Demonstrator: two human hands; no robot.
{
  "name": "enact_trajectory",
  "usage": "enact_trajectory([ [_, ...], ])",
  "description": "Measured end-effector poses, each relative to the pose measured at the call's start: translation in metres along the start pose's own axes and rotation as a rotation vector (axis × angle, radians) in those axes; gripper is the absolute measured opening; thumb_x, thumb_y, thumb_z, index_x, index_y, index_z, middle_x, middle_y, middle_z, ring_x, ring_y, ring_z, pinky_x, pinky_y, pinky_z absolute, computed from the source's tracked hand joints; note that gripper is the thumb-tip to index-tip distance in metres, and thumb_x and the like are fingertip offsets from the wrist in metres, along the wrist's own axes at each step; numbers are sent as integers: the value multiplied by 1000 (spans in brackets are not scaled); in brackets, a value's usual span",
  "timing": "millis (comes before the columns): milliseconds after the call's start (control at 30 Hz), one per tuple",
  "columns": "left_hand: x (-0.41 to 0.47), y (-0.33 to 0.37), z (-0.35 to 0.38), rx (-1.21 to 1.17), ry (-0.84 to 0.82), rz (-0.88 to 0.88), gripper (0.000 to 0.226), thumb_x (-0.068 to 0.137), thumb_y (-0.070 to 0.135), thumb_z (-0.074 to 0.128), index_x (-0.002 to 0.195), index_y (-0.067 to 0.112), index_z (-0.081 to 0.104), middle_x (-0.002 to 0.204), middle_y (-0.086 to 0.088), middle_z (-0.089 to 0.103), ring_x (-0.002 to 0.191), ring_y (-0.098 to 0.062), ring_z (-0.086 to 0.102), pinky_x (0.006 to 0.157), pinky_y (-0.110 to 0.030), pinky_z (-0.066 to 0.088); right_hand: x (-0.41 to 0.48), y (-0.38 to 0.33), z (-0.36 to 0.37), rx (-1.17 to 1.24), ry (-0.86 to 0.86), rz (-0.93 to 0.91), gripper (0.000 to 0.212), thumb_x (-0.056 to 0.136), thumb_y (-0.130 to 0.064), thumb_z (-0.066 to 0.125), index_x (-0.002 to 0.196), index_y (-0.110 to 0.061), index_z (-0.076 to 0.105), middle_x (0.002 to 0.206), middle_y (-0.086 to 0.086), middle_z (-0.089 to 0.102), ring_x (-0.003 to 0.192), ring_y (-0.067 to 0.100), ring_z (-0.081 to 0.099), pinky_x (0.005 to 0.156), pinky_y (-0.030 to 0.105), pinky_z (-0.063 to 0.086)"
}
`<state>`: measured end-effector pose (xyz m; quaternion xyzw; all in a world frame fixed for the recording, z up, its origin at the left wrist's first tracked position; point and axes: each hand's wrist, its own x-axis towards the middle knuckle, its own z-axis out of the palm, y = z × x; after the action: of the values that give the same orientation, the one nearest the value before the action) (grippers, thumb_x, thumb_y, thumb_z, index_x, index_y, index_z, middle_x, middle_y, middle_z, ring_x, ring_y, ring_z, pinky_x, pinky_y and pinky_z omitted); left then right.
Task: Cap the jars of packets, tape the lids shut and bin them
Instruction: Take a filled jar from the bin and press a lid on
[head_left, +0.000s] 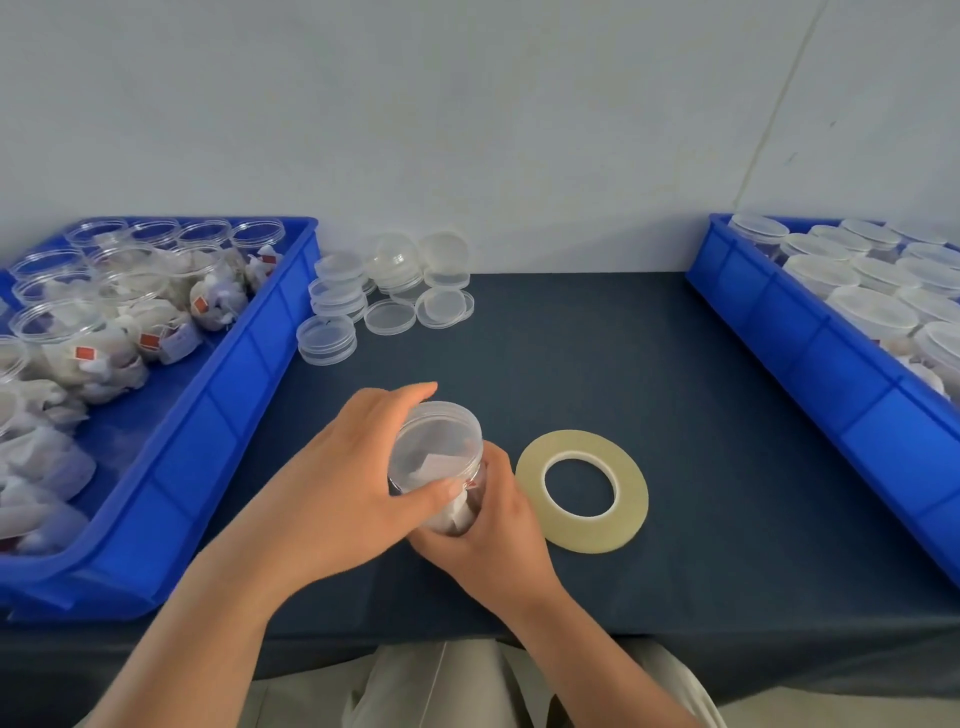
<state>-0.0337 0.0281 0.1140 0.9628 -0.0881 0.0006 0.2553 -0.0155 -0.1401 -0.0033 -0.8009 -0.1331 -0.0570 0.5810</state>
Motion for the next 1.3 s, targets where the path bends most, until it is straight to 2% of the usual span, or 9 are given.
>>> enact_trajectory([
  [100,3,4,-2,121,-108,-9,87,88,73,54,154,62,-1,140,27,21,121,1,40,84,-22,41,-1,-1,1,-26,-1,-16,73,70,-56,87,129,-52,43,121,-22,67,108,8,70,81,31,61],
  [233,14,11,-3,171,-167,-39,81,91,63,60,155,52,11,140,20,15,122,-7,38,83,-26,41,-1,-3,0,-53,4,-39,73,70,-53,85,122,-68,37,120,-24,66,107,8,68,79,27,59],
  [367,19,21,3,244,-217,-48,83,96,54,56,159,35,5,161,14,13,144,-14,30,96,-30,40,0,-1,-1,-100,-7,-57,78,69,-51,86,121,-73,32,121,-29,61,108,6,65,77,21,56],
  [467,17,30,9,380,-211,-55,91,96,59,49,164,33,-4,169,1,14,155,-24,18,115,-41,36,0,2,1,-134,-14,-54,71,70,-54,84,123,-62,37,124,-36,55,109,2,63,79,19,54],
  [633,15,41,24,289,-4,-156,76,87,81,37,145,32,34,142,4,47,126,-21,48,100,-39,49,4,1,4,-146,-31,-74,53,72,-52,81,112,-48,47,106,-24,60,96,7,65,66,14,47],
  [800,17,27,24,126,4,-136,57,95,71,45,139,38,33,148,14,40,130,-15,45,97,-34,44,0,2,2,-176,-5,-92,64,70,-52,86,119,-50,44,114,-30,56,102,6,63,74,12,48],
  [1067,21,25,33,288,25,108,63,79,89,42,122,43,39,126,21,45,113,-8,47,88,-28,45,4,1,2,-223,-7,-56,55,71,-59,78,112,-49,42,109,-31,53,97,0,62,66,12,48],
  [1200,32,18,20,217,-61,246,55,78,92,46,103,44,50,112,25,59,104,-3,54,86,-30,50,2,-1,0,-109,-82,-35,75,71,-50,88,132,-32,48,107,-20,65,99,9,69,75,30,60],
  [1300,39,21,12,189,-121,363,34,83,78,56,92,46,54,111,26,66,106,-5,58,86,-35,53,2,-3,-4,-39,-115,-20,77,71,-46,93,134,-25,55,113,-12,71,106,11,71,82,37,61],
])
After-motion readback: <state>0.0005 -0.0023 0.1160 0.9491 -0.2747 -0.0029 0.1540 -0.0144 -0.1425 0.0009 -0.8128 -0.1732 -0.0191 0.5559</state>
